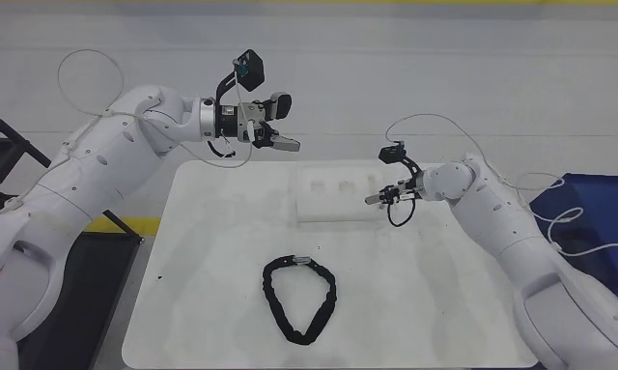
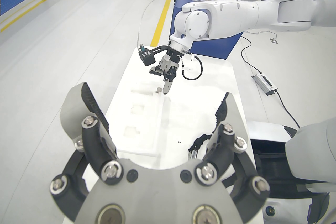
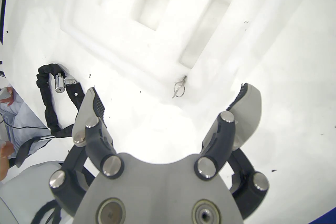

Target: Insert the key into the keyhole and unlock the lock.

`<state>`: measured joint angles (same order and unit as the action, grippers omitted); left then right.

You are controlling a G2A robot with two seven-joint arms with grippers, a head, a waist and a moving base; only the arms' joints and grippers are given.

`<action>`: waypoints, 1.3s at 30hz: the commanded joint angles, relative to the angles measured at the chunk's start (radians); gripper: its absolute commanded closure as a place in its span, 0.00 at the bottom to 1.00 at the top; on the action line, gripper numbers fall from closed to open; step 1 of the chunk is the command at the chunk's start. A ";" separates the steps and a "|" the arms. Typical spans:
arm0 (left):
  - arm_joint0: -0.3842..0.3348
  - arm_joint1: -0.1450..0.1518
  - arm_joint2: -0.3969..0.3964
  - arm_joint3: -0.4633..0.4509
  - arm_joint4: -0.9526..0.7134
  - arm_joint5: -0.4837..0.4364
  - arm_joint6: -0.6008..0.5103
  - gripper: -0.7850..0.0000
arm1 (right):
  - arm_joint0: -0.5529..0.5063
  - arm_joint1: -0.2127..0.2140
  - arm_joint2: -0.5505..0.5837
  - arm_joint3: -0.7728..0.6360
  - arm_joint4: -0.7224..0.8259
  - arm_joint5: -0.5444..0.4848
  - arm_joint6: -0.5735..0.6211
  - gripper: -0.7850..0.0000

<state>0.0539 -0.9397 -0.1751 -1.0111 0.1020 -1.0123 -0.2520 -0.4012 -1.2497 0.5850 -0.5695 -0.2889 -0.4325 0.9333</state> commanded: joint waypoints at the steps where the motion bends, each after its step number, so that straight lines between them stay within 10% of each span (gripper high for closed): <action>1: 0.000 0.000 0.000 0.000 0.000 0.000 0.000 0.00 | 0.004 -0.016 -0.006 0.026 0.017 0.019 0.011 0.00; 24: 0.000 0.000 0.000 0.000 0.000 0.000 0.000 0.00 | 0.013 -0.063 -0.010 0.083 0.075 0.087 0.034 0.00; 37: 0.000 0.000 0.000 0.000 0.000 0.000 0.000 0.00 | -0.018 -0.040 -0.017 -0.126 -0.085 0.367 0.108 0.00; 39: 0.000 0.000 0.000 0.000 0.000 0.000 0.000 0.00 | -0.026 -0.038 -0.014 -0.147 -0.090 0.375 0.128 0.13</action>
<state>0.0539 -0.9397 -0.1751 -1.0111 0.1020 -1.0123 -0.2520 -0.4235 -1.2891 0.5690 -0.7061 -0.3762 -0.0612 1.0498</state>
